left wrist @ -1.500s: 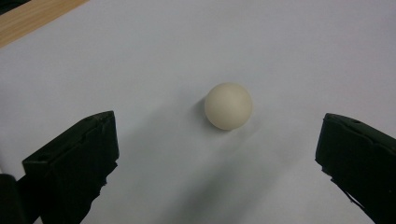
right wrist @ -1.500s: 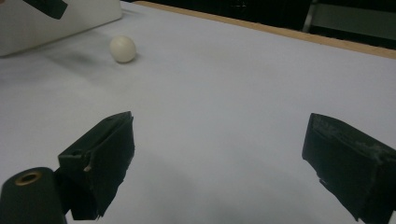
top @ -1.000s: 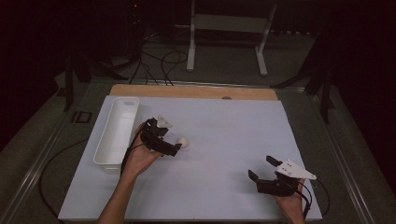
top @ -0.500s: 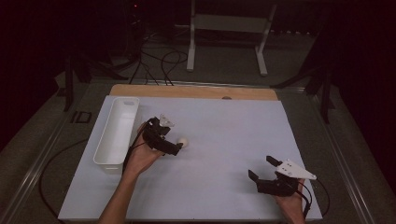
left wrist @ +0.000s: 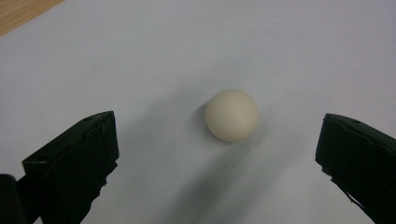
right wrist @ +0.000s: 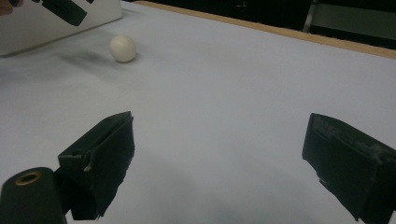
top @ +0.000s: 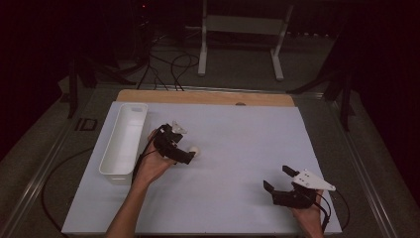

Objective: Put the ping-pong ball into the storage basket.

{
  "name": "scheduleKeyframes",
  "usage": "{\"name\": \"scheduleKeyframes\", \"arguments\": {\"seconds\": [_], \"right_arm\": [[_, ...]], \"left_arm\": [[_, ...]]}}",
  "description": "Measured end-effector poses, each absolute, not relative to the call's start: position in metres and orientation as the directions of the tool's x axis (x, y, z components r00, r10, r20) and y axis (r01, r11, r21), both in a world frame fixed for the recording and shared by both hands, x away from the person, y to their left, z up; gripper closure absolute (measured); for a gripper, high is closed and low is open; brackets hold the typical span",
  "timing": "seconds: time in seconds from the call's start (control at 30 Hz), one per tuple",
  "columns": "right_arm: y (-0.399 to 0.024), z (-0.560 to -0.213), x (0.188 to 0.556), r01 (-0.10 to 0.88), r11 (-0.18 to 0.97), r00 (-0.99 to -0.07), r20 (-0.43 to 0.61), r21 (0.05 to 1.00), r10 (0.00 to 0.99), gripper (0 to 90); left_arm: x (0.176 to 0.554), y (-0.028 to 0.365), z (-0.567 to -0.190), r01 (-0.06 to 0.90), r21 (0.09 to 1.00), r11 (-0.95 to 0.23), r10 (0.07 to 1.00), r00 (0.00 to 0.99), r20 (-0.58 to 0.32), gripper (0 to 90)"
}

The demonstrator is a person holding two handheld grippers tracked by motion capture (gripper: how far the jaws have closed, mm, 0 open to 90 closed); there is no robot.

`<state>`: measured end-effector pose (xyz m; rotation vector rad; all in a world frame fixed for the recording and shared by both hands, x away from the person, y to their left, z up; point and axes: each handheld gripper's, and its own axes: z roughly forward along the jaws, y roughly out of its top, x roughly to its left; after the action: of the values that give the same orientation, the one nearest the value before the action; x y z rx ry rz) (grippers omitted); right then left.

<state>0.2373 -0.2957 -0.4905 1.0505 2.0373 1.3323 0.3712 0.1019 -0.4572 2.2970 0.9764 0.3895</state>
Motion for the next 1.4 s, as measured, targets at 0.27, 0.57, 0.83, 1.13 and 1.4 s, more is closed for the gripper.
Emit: {"name": "scheduleKeyframes", "arguments": {"seconds": [0.27, 0.57, 0.83, 1.13, 1.4], "right_arm": [[-0.295, -0.491, 0.237, 0.337, 0.228, -0.586, 0.014, 0.914, 0.810, 8.8], [-0.295, -0.491, 0.237, 0.342, 0.227, -0.585, 0.018, 0.912, 0.811, 8.8], [-0.295, -0.491, 0.238, 0.343, 0.227, -0.586, 0.018, 0.912, 0.810, 8.7], [-0.295, -0.491, 0.238, 0.343, 0.226, -0.585, 0.019, 0.912, 0.811, 8.7], [-0.295, -0.491, 0.238, 0.341, 0.229, -0.586, 0.016, 0.912, 0.810, 8.7]], "left_arm": [[0.375, 0.101, -0.458, 0.555, 0.625, -0.549, 0.729, 0.683, 0.034, 0.0], [0.377, 0.097, -0.460, 0.559, 0.620, -0.551, 0.728, 0.685, 0.030, 0.0], [0.380, 0.096, -0.463, 0.568, 0.613, -0.549, 0.730, 0.683, 0.021, 0.0], [0.382, 0.095, -0.466, 0.575, 0.609, -0.546, 0.734, 0.679, 0.016, 0.0], [0.383, 0.093, -0.469, 0.577, 0.603, -0.551, 0.734, 0.679, 0.020, 0.0]]}}
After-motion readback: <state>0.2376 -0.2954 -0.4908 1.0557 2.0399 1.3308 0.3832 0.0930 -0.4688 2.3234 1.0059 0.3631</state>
